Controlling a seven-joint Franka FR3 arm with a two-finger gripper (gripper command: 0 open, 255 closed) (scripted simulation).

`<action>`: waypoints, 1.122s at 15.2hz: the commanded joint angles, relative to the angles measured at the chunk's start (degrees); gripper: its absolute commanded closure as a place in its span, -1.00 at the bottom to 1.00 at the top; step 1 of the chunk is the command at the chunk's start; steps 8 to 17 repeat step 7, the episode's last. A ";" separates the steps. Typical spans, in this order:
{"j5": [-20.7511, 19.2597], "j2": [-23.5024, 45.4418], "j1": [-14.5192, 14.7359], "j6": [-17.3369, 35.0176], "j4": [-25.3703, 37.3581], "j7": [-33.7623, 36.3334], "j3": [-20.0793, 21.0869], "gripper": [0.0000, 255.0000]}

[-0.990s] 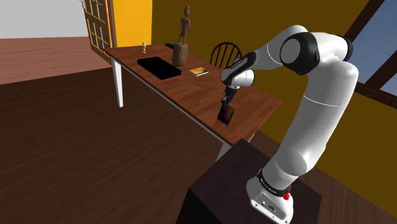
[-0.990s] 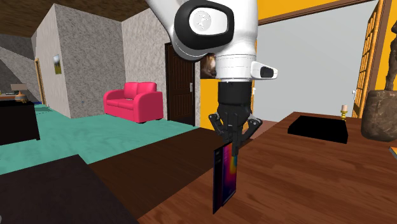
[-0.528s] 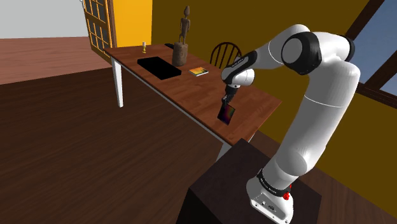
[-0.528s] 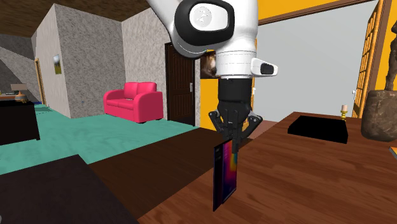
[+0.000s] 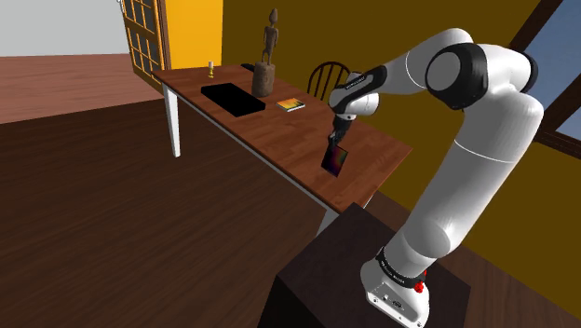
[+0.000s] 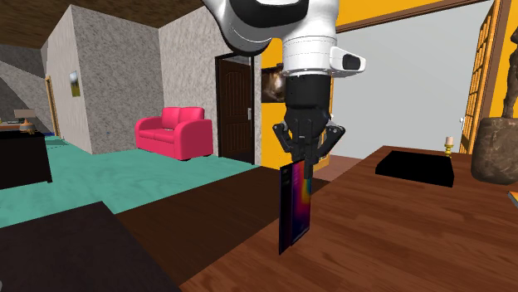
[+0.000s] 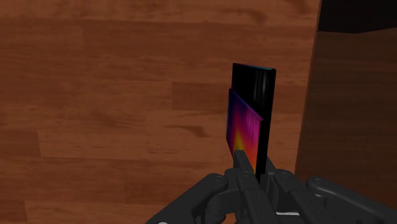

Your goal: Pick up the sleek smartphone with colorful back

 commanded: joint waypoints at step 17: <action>-2.05 -3.23 0.43 -4.33 1.42 1.51 -0.35 1.00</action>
